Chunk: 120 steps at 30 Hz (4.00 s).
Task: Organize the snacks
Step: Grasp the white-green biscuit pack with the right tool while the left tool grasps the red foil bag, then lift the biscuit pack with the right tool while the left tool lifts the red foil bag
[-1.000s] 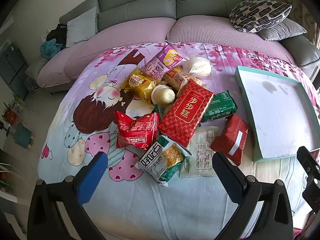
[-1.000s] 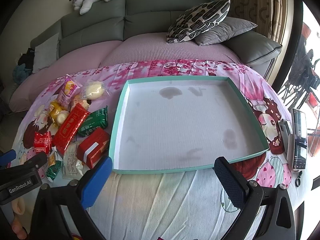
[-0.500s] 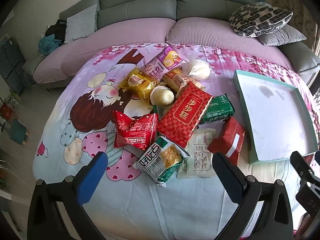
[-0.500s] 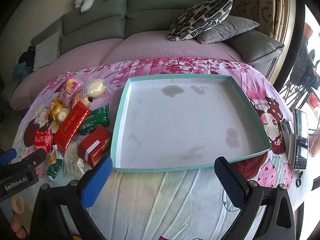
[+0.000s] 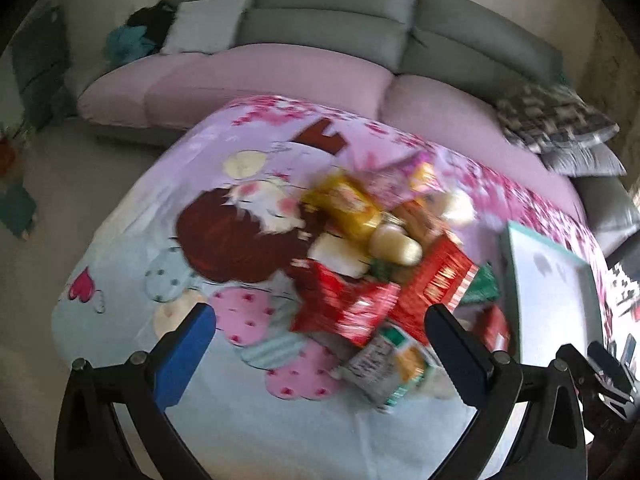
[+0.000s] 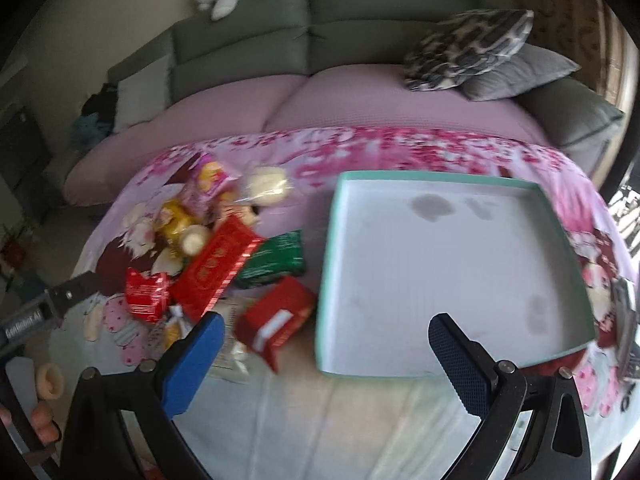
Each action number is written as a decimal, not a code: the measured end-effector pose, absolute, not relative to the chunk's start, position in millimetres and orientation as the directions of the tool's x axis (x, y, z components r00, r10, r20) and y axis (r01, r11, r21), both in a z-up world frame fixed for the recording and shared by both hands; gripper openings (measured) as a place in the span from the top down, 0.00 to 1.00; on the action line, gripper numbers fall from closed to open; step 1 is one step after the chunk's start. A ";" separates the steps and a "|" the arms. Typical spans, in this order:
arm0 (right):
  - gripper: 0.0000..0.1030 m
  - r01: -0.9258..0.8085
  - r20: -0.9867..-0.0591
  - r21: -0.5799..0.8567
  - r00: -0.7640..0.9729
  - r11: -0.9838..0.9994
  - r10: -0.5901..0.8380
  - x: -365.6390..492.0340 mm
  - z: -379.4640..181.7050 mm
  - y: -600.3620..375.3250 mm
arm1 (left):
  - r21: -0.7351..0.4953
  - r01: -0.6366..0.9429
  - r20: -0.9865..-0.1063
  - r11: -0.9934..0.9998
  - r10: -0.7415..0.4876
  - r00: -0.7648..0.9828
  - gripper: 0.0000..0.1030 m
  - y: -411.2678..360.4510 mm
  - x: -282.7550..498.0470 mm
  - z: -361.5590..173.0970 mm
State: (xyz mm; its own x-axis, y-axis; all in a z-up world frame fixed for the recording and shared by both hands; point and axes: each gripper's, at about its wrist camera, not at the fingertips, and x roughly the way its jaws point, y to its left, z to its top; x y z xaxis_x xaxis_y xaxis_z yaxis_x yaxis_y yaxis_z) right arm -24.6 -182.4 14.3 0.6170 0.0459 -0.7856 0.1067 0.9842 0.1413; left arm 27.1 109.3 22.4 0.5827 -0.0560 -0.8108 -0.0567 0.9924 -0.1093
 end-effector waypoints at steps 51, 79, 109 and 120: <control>0.27 -0.291 -0.883 0.181 0.372 0.939 0.286 22.8 -55.7 -41.9 | -0.182 0.113 -0.887 0.977 -0.212 0.409 0.39 106.9 89.0 -54.1; 0.38 -0.484 -0.912 0.041 0.340 0.874 0.231 31.8 -82.2 11.1 | -0.198 -0.022 -0.900 0.980 -0.173 0.400 0.39 152.0 60.2 -60.2; 0.42 -0.247 -0.763 0.247 0.547 0.937 0.345 29.1 3.7 -103.7 | -0.104 -0.012 -0.896 0.995 -0.088 0.436 0.56 102.1 64.7 -6.1; 0.42 -0.150 -0.815 0.212 0.517 0.966 0.260 42.7 -15.0 -128.8 | -0.100 -0.069 -0.915 0.993 -0.064 0.398 0.56 113.6 64.1 -24.7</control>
